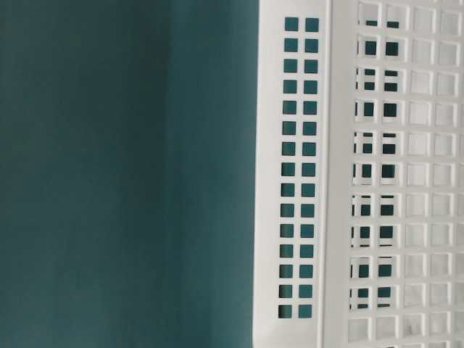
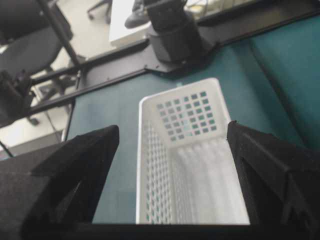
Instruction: Lift the white basket with both hands.
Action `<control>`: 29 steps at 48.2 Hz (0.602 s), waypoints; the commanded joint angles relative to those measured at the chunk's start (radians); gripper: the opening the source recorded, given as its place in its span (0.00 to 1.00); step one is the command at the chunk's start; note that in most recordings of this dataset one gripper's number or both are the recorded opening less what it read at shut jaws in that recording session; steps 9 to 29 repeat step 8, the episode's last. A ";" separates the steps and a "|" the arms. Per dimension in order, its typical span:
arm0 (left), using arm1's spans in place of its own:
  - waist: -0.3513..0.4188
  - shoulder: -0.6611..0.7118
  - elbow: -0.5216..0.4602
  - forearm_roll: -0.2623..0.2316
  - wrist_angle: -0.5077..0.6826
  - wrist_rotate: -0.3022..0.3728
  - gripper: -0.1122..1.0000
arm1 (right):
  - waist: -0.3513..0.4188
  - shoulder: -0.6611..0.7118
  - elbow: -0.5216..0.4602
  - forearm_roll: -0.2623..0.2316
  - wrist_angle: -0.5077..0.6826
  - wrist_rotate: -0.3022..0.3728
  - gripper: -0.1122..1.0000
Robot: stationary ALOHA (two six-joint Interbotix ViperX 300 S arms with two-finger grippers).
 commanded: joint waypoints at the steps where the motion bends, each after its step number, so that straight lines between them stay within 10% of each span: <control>1: -0.002 0.003 -0.009 0.003 -0.008 0.003 0.92 | -0.003 0.003 -0.006 -0.003 -0.008 0.000 0.93; 29: 0.000 0.002 -0.006 0.003 -0.009 0.003 0.92 | -0.002 0.003 -0.006 -0.003 -0.008 -0.002 0.93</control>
